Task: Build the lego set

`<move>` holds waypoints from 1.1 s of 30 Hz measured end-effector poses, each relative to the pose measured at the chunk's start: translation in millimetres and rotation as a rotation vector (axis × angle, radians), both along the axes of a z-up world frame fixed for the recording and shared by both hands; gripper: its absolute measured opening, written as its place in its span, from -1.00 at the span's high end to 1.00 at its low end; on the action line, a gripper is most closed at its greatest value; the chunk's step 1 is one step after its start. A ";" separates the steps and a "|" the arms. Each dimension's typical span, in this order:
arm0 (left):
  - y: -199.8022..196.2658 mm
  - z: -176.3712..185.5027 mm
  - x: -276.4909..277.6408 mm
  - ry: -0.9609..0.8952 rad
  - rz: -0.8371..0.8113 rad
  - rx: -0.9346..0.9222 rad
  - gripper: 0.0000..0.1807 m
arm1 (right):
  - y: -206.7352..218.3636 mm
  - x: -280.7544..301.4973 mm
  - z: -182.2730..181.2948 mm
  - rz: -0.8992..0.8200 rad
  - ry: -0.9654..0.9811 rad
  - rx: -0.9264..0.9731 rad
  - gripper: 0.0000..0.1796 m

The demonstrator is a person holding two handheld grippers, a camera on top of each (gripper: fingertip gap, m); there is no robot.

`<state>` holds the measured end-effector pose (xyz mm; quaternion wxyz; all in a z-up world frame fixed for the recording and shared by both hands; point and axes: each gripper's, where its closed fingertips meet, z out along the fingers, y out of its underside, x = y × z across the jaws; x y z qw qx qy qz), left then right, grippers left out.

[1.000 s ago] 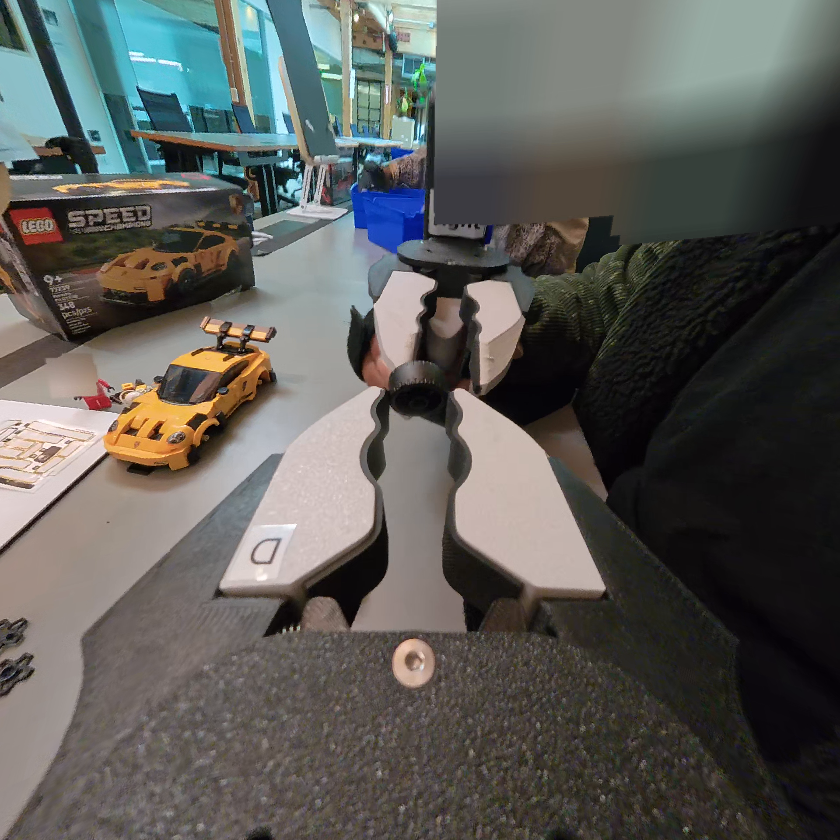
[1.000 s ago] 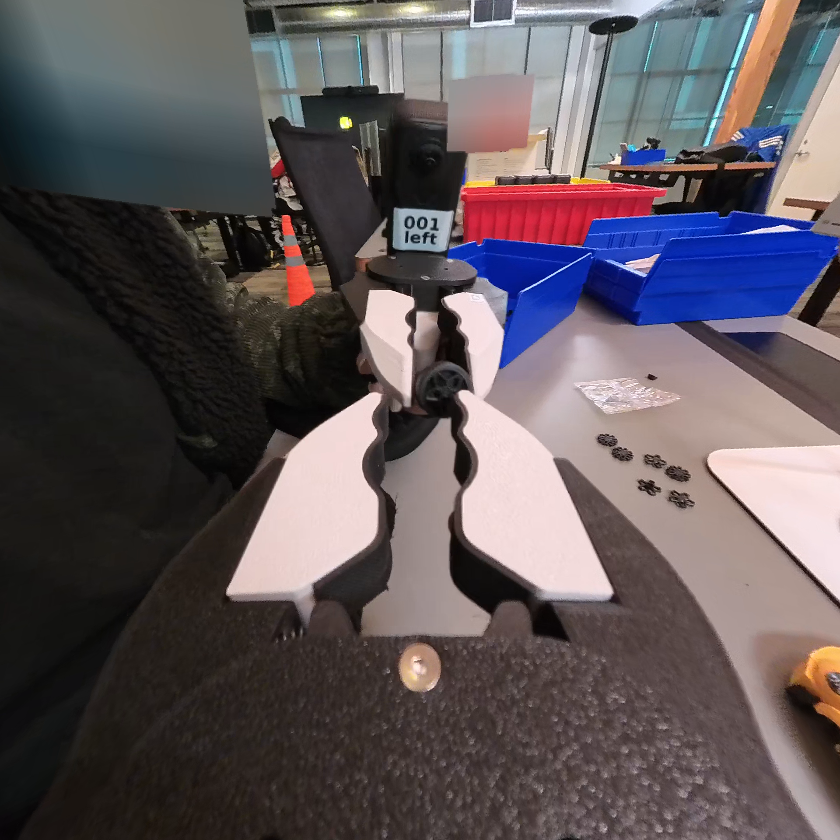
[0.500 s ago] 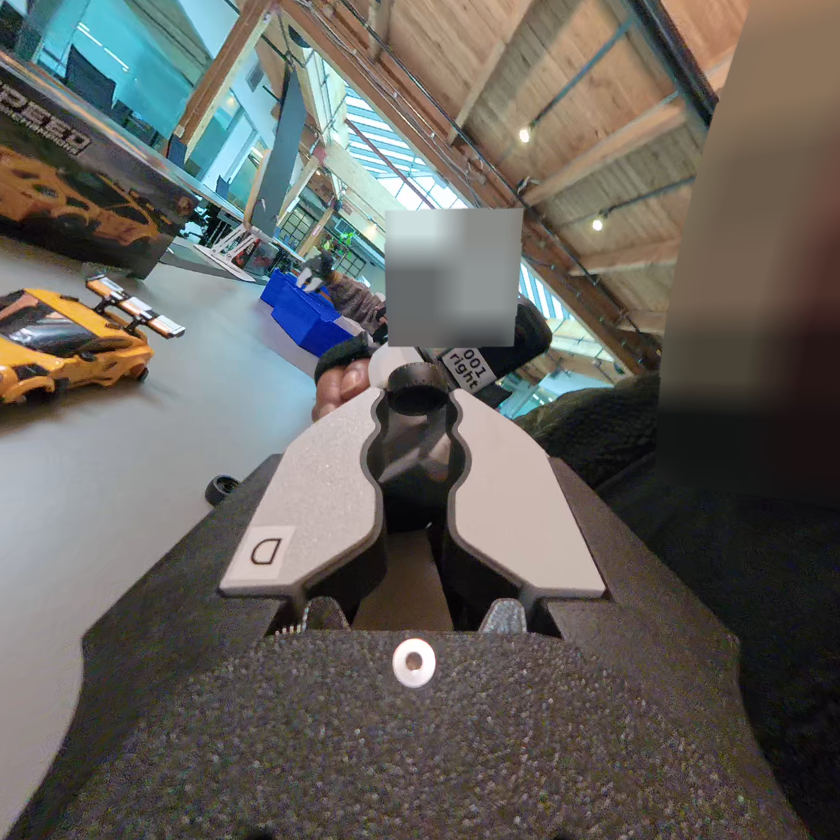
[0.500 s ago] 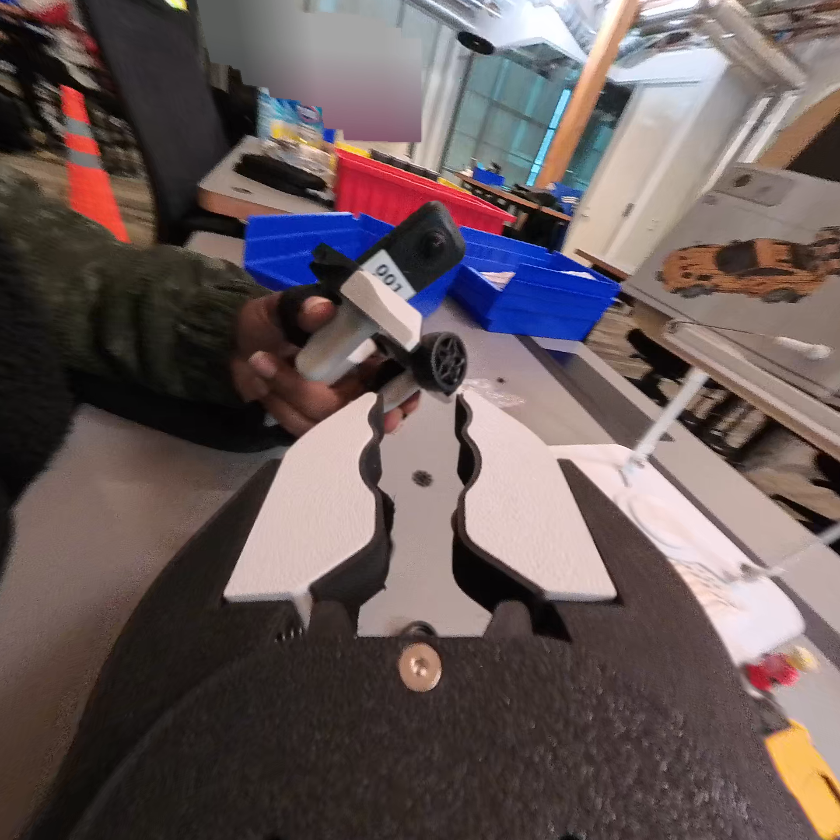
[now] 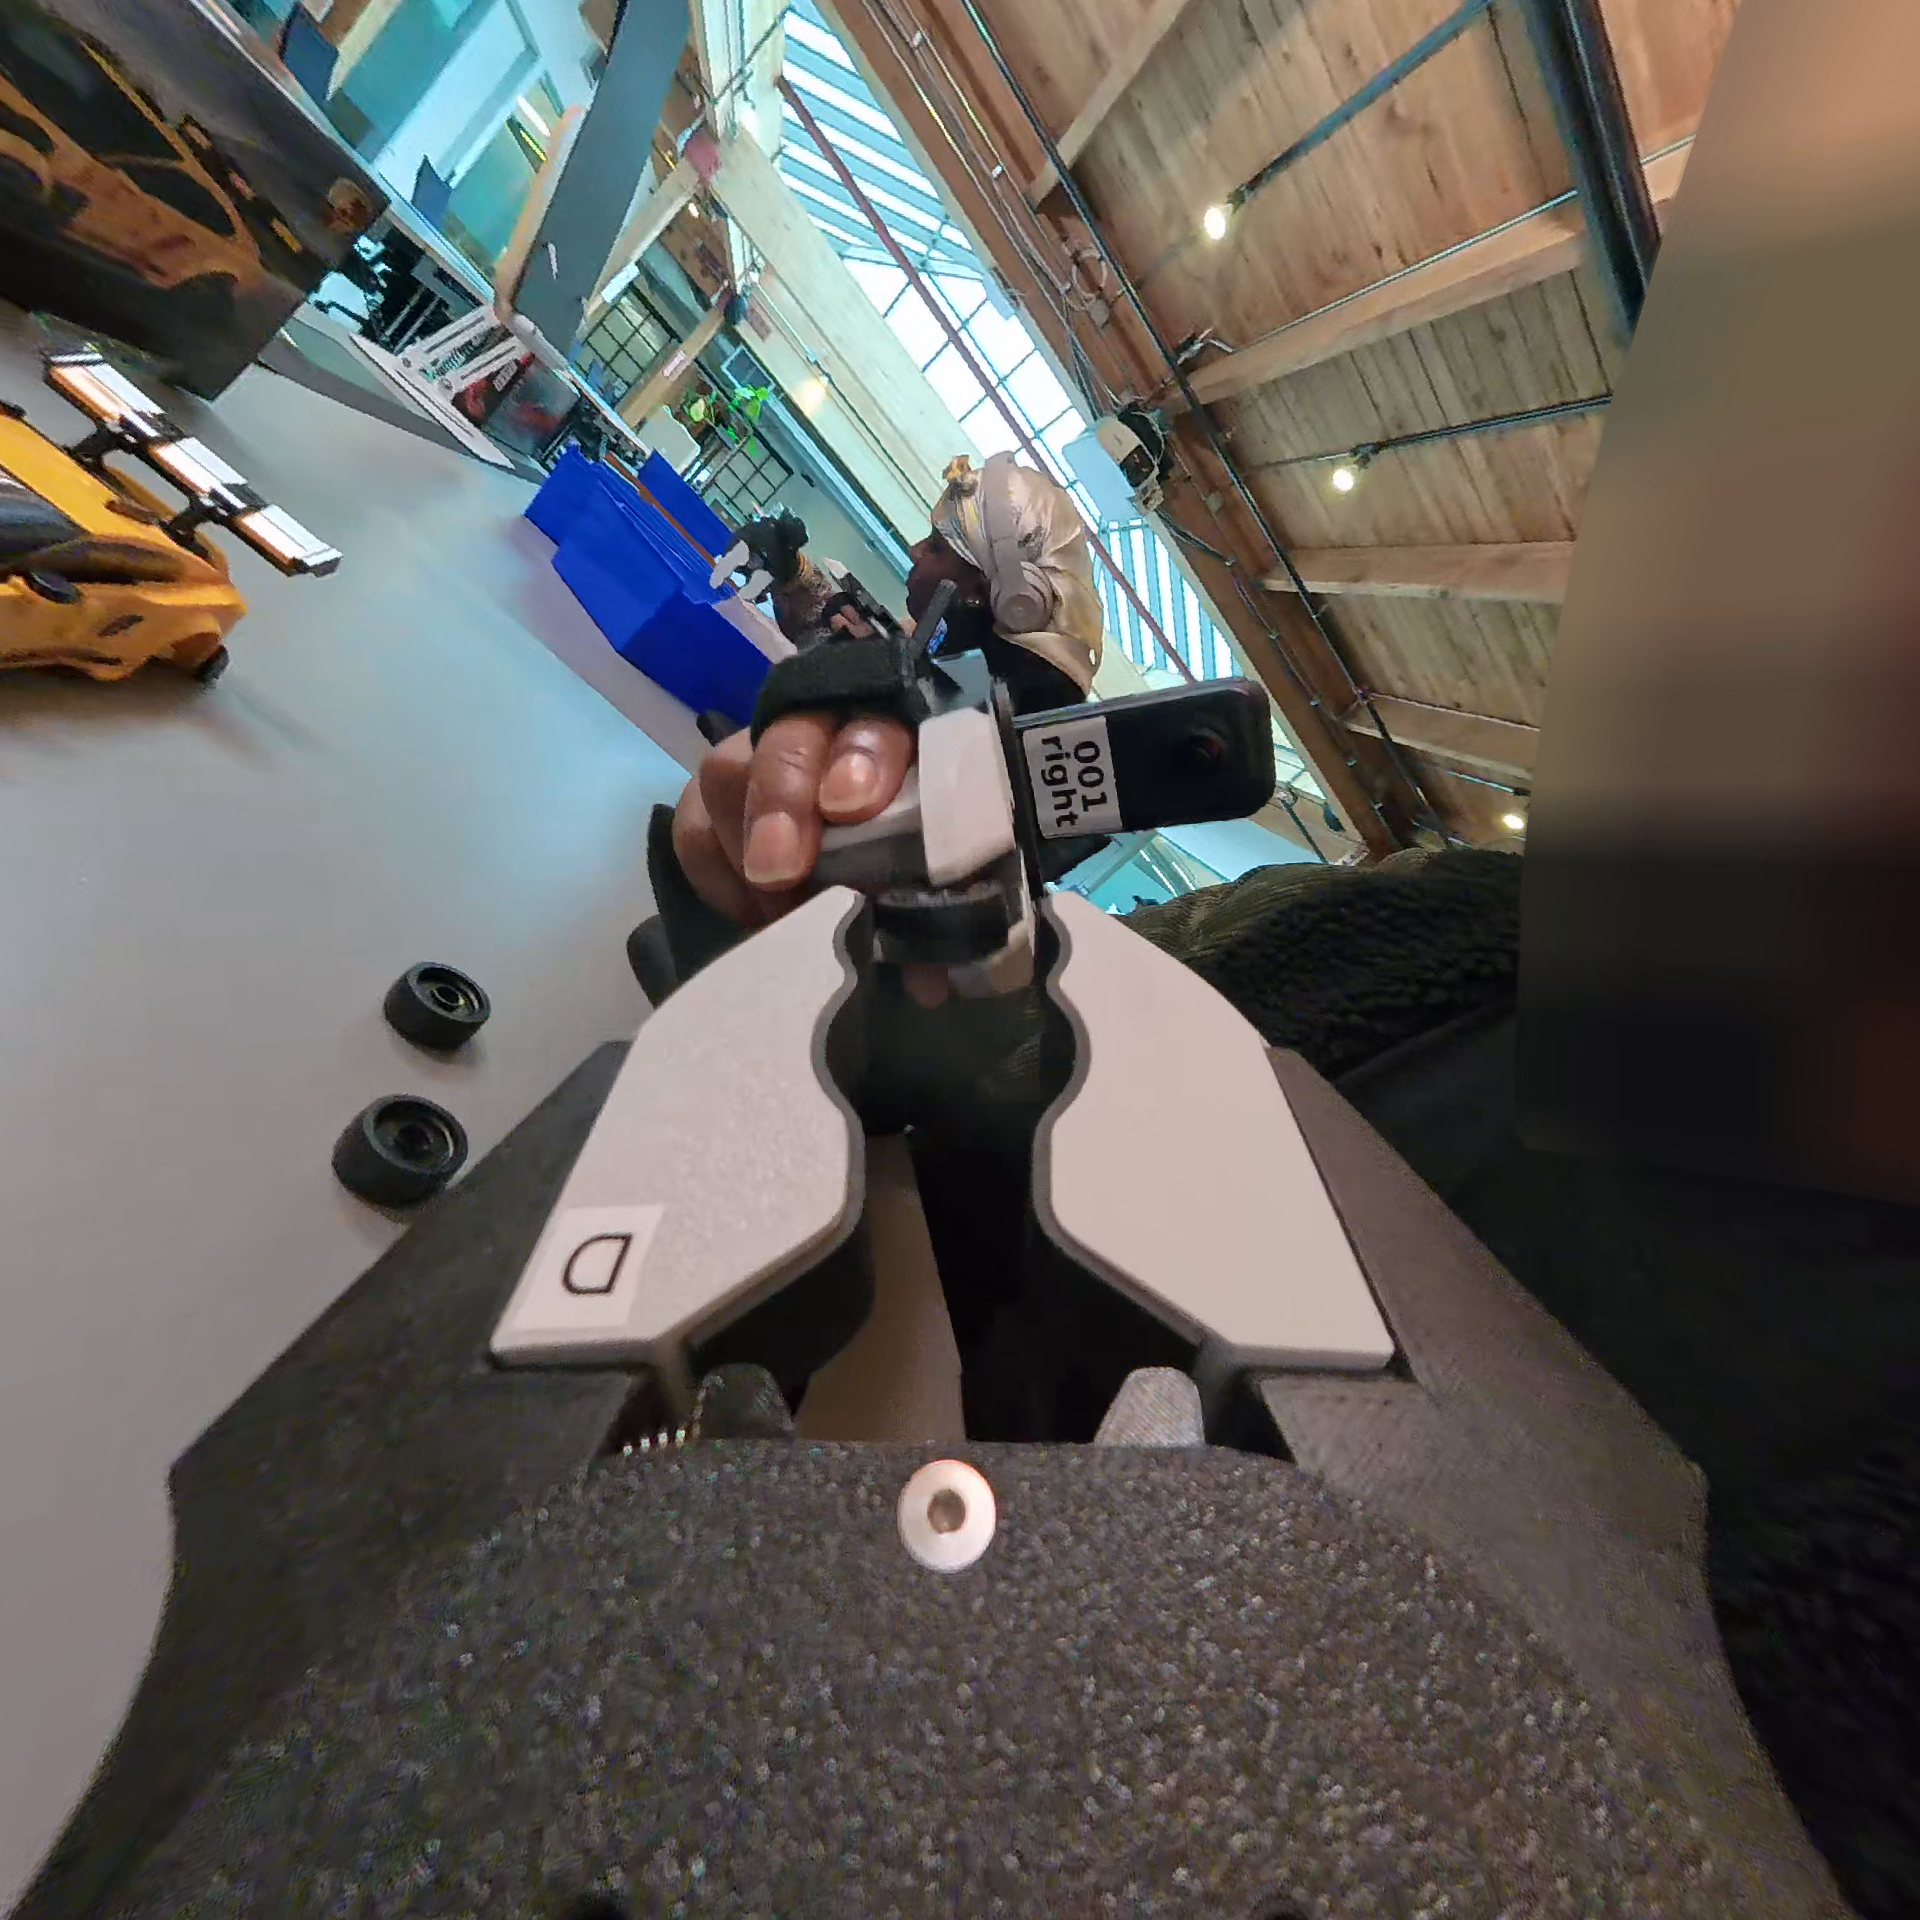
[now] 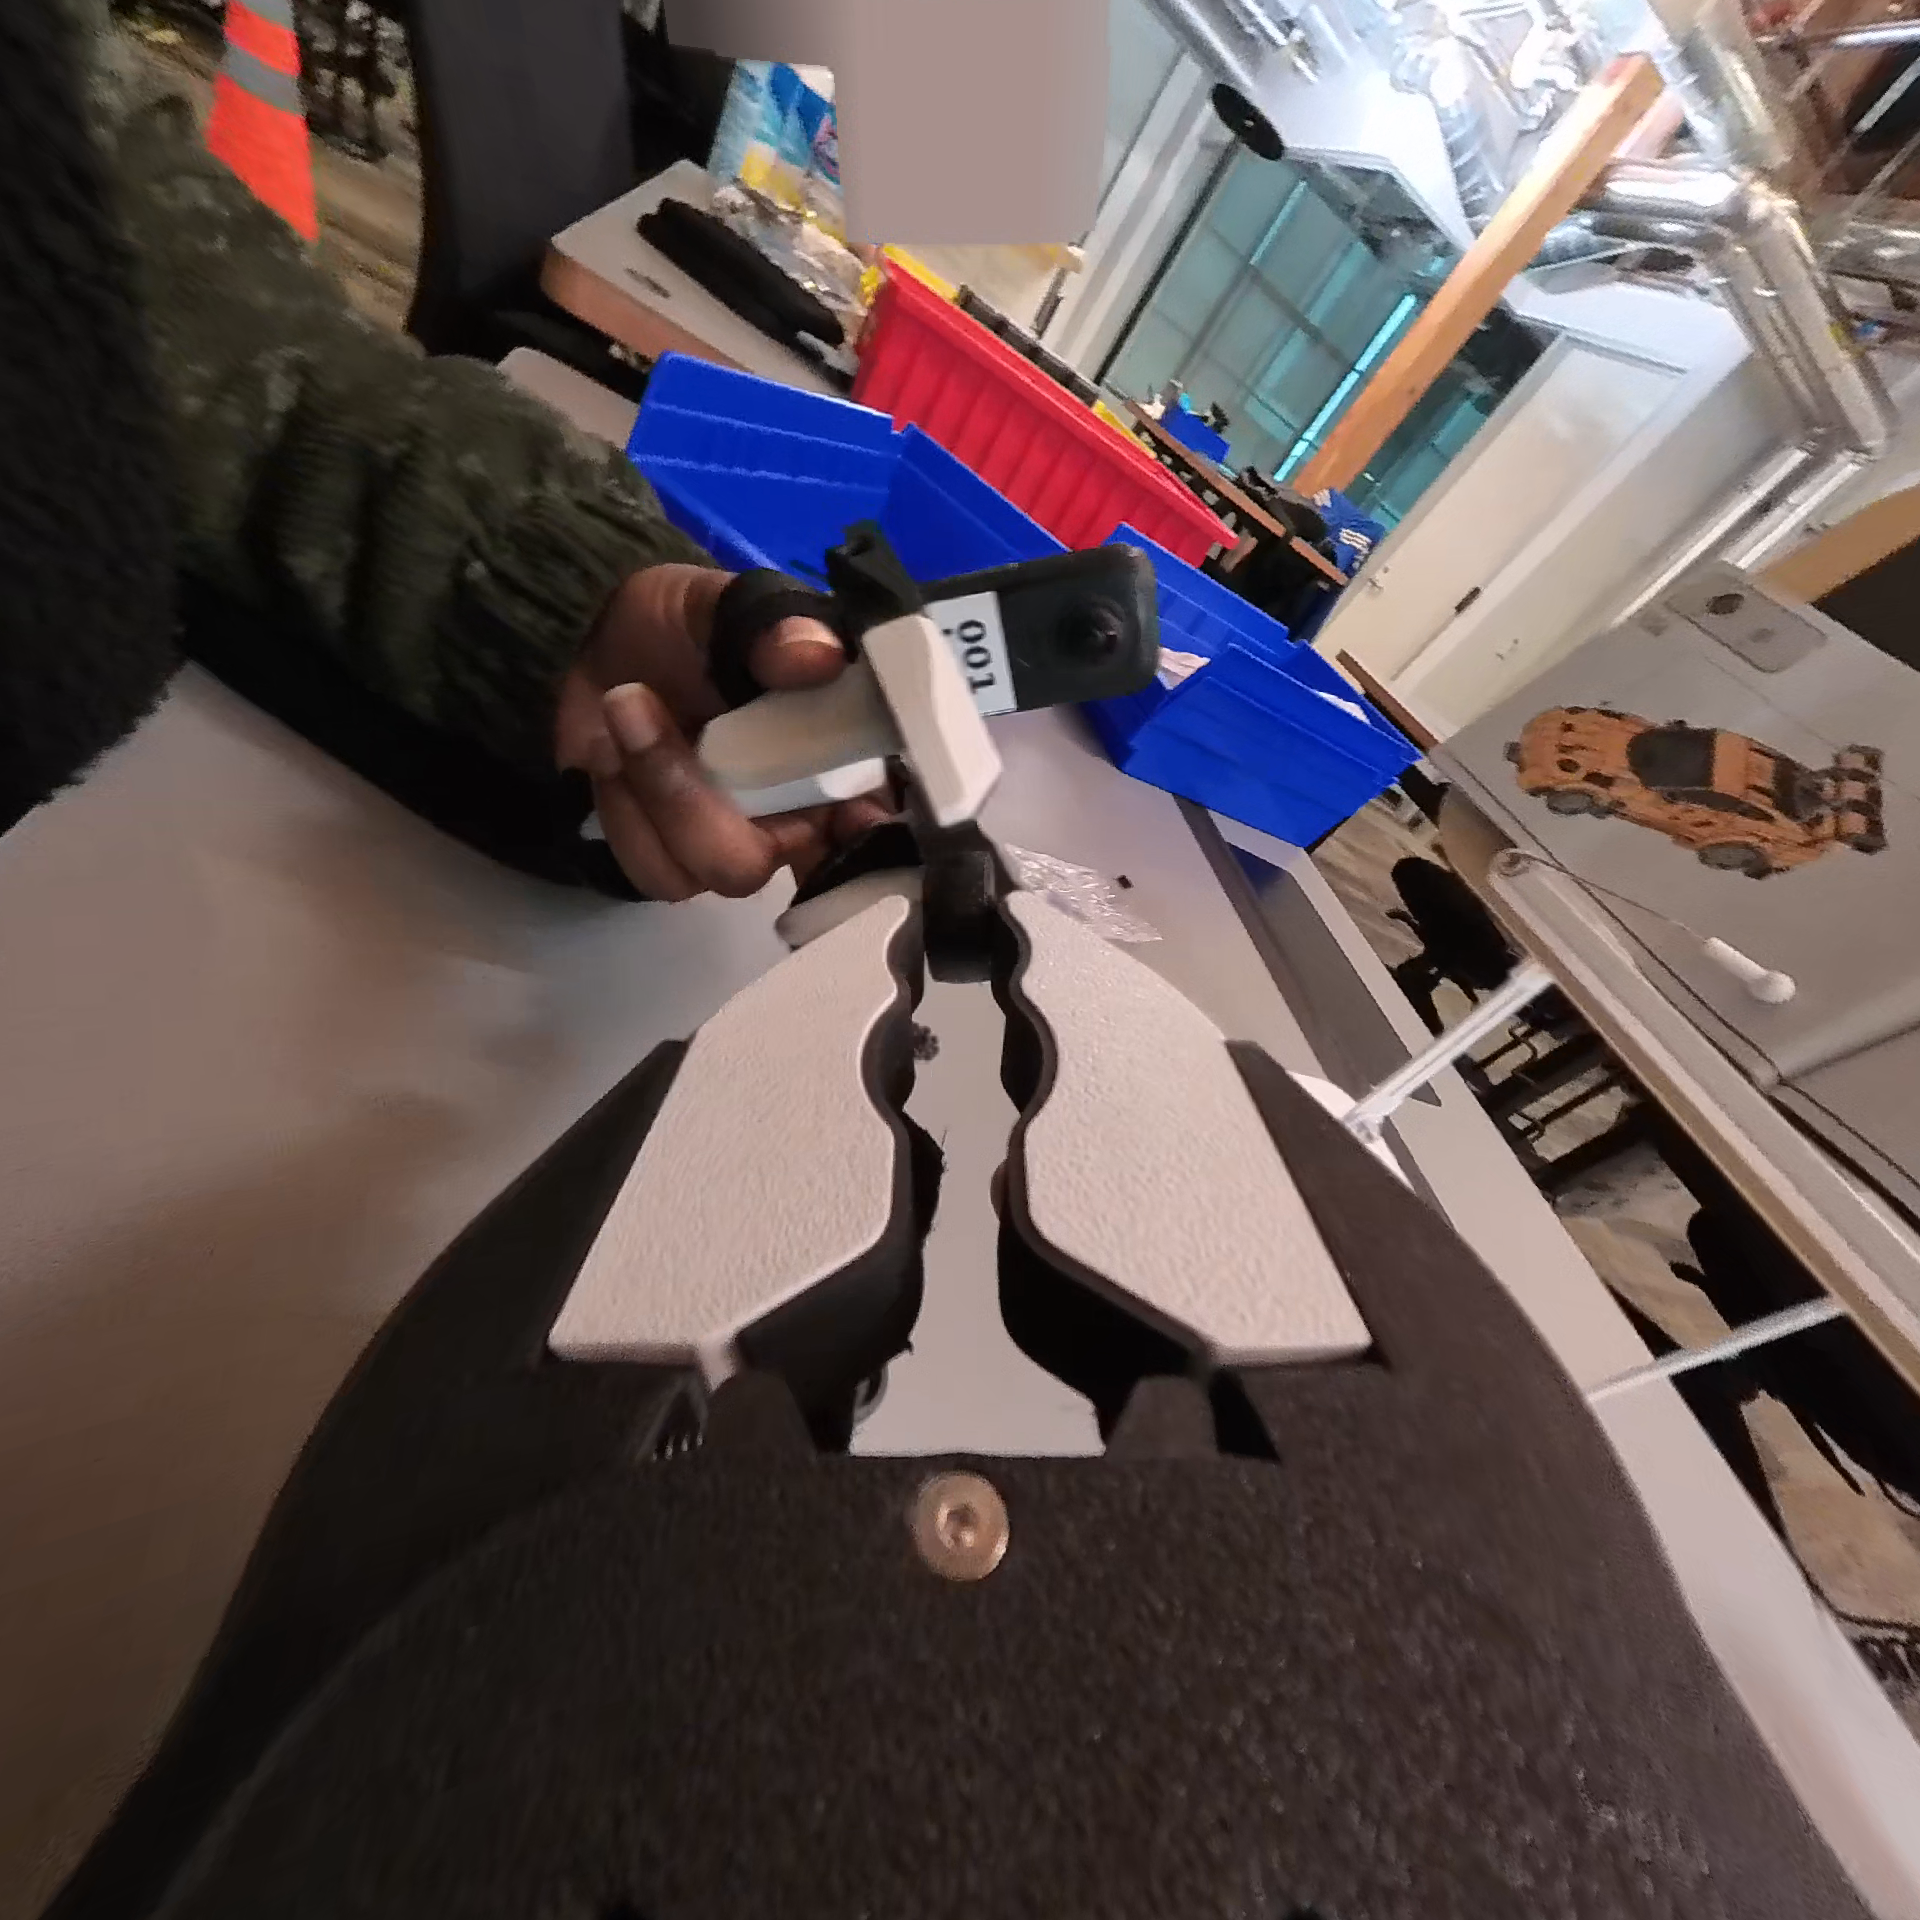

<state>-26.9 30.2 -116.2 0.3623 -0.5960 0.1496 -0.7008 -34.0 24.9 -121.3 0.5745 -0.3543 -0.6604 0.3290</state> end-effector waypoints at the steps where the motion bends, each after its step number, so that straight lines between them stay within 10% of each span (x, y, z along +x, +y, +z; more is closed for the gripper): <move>1: 0.3 -0.4 -0.2 0.007 0.003 0.003 0.71 | -2.0 -0.1 -1.7 0.005 -0.006 0.030 0.87; 15: -6.6 -16.0 -5.5 0.242 0.001 0.087 0.74 | -4.2 -5.4 -11.8 -0.024 -0.037 0.137 0.88; 24: 31.1 10.6 -39.2 0.330 0.364 0.201 0.76 | 29.5 -17.5 -4.7 -0.204 -0.143 -0.652 0.92; 33: 43.8 70.7 -27.4 0.187 0.406 0.220 0.75 | 31.9 -59.6 -1.3 -0.339 -0.231 -0.762 1.00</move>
